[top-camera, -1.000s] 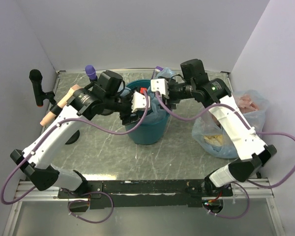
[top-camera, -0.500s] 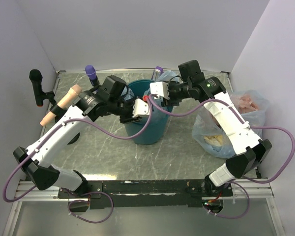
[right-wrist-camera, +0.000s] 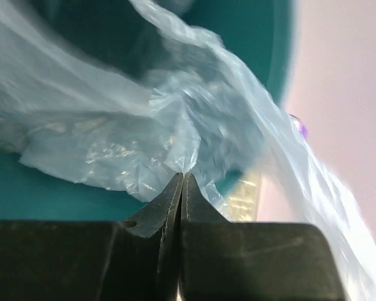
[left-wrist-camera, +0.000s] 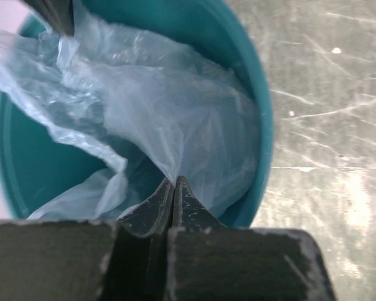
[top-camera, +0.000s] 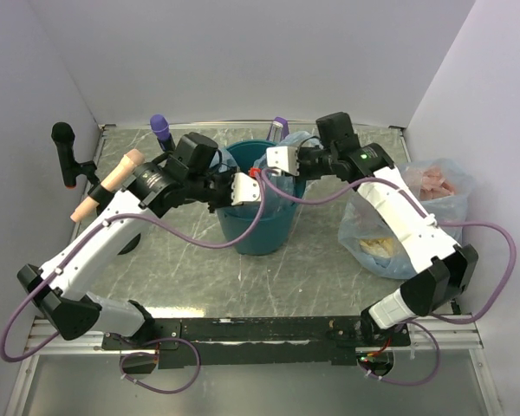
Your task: Put the trash bags into the trash bin
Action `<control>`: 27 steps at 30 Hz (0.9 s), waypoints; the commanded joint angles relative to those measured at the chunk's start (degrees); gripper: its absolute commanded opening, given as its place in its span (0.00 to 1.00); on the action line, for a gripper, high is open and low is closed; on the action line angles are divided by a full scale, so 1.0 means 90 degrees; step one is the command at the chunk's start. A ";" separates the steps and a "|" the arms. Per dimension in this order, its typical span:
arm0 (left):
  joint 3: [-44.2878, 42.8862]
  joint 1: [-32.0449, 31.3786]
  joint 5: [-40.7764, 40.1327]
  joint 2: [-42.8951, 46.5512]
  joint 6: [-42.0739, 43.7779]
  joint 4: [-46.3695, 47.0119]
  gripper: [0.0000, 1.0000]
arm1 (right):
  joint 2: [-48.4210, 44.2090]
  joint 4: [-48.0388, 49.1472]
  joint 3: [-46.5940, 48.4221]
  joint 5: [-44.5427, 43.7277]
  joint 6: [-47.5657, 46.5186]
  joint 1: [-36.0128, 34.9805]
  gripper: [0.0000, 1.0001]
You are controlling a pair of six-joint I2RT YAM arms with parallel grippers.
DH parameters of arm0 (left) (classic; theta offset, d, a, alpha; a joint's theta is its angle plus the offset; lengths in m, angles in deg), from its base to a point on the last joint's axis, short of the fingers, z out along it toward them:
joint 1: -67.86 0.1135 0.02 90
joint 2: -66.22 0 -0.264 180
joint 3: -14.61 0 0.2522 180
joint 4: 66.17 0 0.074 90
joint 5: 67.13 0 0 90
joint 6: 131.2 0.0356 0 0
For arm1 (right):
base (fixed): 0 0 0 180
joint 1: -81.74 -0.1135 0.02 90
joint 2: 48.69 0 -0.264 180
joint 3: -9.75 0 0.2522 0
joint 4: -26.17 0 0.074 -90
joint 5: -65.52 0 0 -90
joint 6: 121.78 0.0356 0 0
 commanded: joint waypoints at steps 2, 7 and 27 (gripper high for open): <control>0.0009 -0.0033 -0.0511 0.0604 0.0102 0.0422 0.01 | -0.1075 0.0715 -0.0296 0.0253 0.0434 0.0346 0.00; 0.0214 -0.0023 -0.0843 0.1004 0.0239 0.0520 0.01 | -0.1837 0.0696 -0.0794 0.0321 0.0688 0.0386 0.00; 0.1220 -0.0872 -0.0355 0.2001 -0.0660 -0.0085 0.01 | -0.3899 -0.0115 -0.2737 0.0107 0.1655 -0.1215 0.00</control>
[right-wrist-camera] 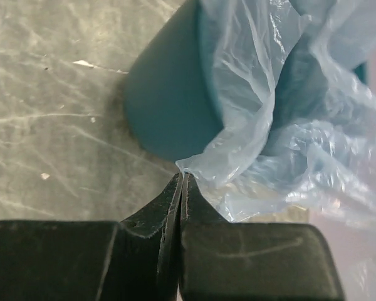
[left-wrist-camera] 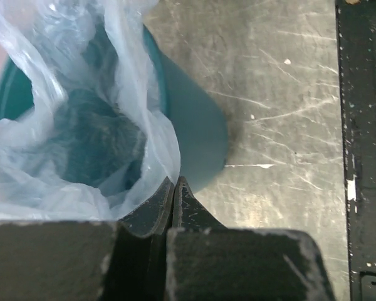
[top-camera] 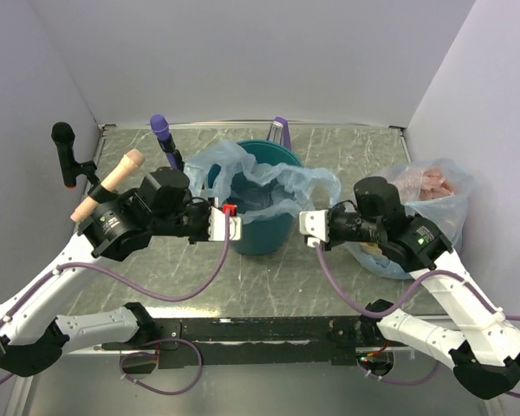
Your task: Put the trash bags into the trash bin
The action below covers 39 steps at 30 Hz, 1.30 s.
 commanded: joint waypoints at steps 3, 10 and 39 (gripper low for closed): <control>0.0446 -0.0112 -0.0271 0.0138 0.0077 -0.0242 0.01 | -0.0212 0.0155 -0.0390 -0.0496 0.0201 -0.0312 0.00; 0.1969 -0.0103 -0.1433 0.0832 0.0049 0.0733 0.01 | -0.0447 0.1179 -0.1327 -0.1355 0.0425 -0.0303 0.00; 0.0898 -0.0112 -0.0125 0.1722 -0.0421 -0.1012 0.65 | -0.1316 -0.0889 -0.0206 -0.0243 0.1764 -0.0362 0.52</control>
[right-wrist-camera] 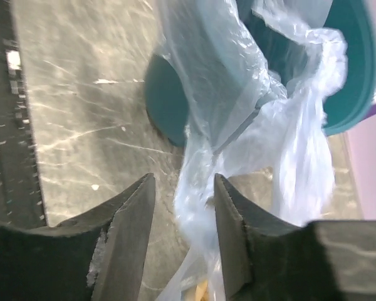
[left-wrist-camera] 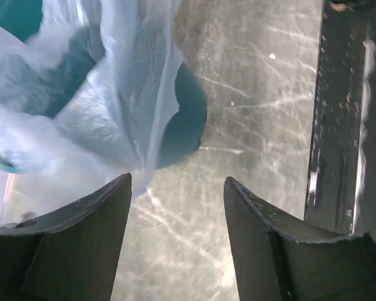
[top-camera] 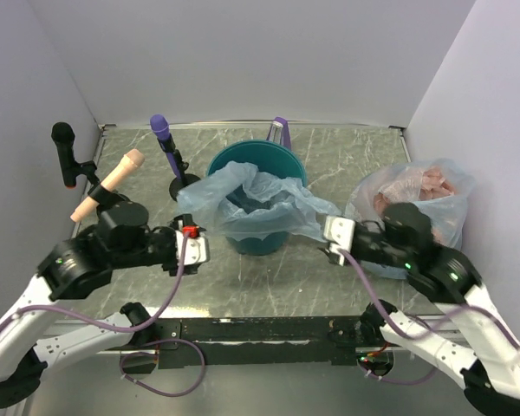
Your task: Put the trash bags into the trash bin
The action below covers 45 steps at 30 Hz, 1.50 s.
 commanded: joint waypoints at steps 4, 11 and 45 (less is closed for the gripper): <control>-0.1668 -0.0022 0.0065 -0.0492 0.0501 -0.1180 0.64 | -0.0133 -0.0693 0.0952 0.0084 0.0097 -0.0061 0.55; -0.2667 -0.0022 -0.0647 -0.1196 -0.0877 0.0518 0.64 | 0.0228 0.0489 0.1384 -0.0697 0.0851 -0.0061 0.66; 0.1473 0.1862 -0.4280 -0.0649 -0.2625 0.4727 0.01 | 0.2337 0.1895 0.1012 -0.0493 0.1680 0.2088 0.13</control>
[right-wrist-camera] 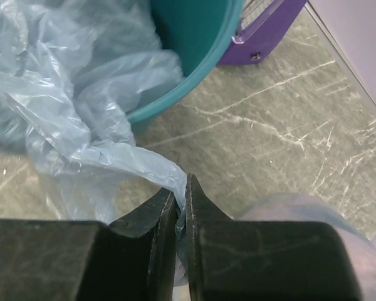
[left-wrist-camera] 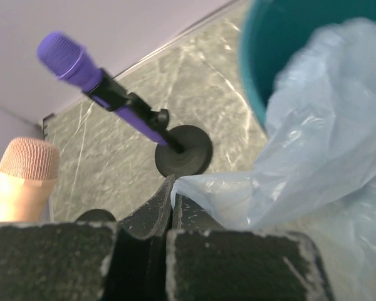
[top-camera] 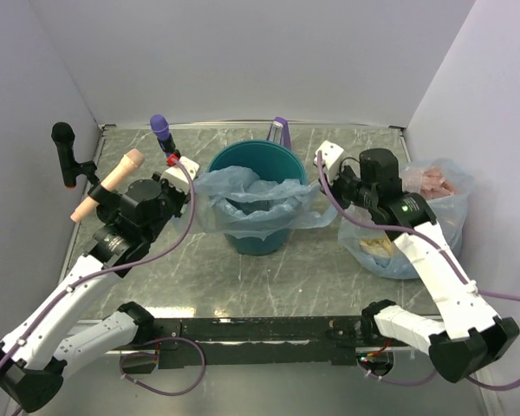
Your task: Put the trash bags into the trash bin
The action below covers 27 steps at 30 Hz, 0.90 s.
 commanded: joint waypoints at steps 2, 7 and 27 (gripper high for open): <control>0.0437 0.0332 -0.0636 -0.0135 -0.0642 0.2008 0.01 | 0.0585 0.0930 0.0556 0.0078 0.0562 0.0230 0.12; 0.0526 0.0528 -0.0851 -0.0701 -0.0729 0.2723 0.01 | 0.1093 0.1311 0.0761 -0.0128 0.0855 0.0347 0.11; 0.0369 0.1026 0.0232 -0.2683 -0.2116 0.3661 0.01 | 0.3144 0.1897 0.1436 0.1406 0.2173 0.0924 0.09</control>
